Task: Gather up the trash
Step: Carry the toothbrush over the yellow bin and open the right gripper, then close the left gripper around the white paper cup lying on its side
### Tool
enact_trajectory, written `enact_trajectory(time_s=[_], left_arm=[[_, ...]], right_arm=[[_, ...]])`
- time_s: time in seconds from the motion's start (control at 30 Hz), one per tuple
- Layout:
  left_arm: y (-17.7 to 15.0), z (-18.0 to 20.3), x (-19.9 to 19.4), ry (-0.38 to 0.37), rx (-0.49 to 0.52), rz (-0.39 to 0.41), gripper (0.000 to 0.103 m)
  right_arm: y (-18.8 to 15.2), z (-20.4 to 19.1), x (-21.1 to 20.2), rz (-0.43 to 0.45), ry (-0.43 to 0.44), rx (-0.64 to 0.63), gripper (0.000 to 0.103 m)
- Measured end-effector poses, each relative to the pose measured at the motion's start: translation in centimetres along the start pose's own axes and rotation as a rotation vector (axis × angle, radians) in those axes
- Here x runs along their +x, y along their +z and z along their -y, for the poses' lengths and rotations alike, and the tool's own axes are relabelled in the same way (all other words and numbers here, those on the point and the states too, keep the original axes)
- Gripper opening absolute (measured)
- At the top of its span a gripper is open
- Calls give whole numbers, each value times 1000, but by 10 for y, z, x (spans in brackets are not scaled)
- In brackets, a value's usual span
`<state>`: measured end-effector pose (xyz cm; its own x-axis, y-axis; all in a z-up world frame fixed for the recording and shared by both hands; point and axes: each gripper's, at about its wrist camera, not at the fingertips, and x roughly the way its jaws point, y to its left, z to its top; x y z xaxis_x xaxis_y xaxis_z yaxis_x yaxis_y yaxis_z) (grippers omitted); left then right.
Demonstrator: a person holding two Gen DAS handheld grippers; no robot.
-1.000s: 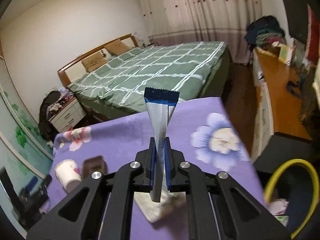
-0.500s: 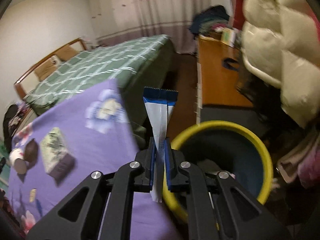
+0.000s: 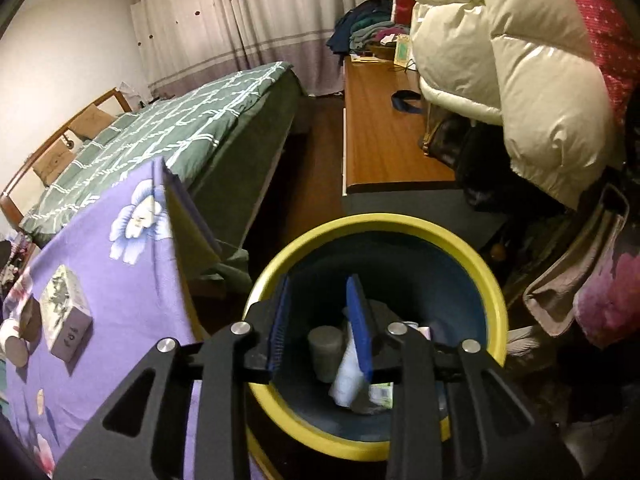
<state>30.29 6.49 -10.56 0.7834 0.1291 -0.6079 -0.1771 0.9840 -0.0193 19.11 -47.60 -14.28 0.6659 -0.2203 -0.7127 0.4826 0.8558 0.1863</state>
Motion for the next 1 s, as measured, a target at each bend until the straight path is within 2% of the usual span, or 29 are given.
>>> enact_trajectory(time_s=[0.1,0.3,0.43,0.63,0.73,0.9,1.0], left_arm=[[-1,0,3,-2,4,-9,95],[-2,6,10,-25,27,-36,95],[-3,11,18,-55,52,-73,98],[4,20,32,-151,119,-150,98],[13,21,36,-211,163,-161,98],[22,24,45,-259,289,-184,98],[23,24,52,-296,310,-207,98]], right_arm=[[0,-22,-2,18,49,-28,33],[0,-90,8,27,178,-126,34],[-10,-122,18,15,220,-179,34],[-18,-126,25,-22,248,-200,39],[-19,-125,24,-28,268,-201,42],[-19,-123,24,-30,286,-192,44],[-18,-121,25,-40,295,-181,45]])
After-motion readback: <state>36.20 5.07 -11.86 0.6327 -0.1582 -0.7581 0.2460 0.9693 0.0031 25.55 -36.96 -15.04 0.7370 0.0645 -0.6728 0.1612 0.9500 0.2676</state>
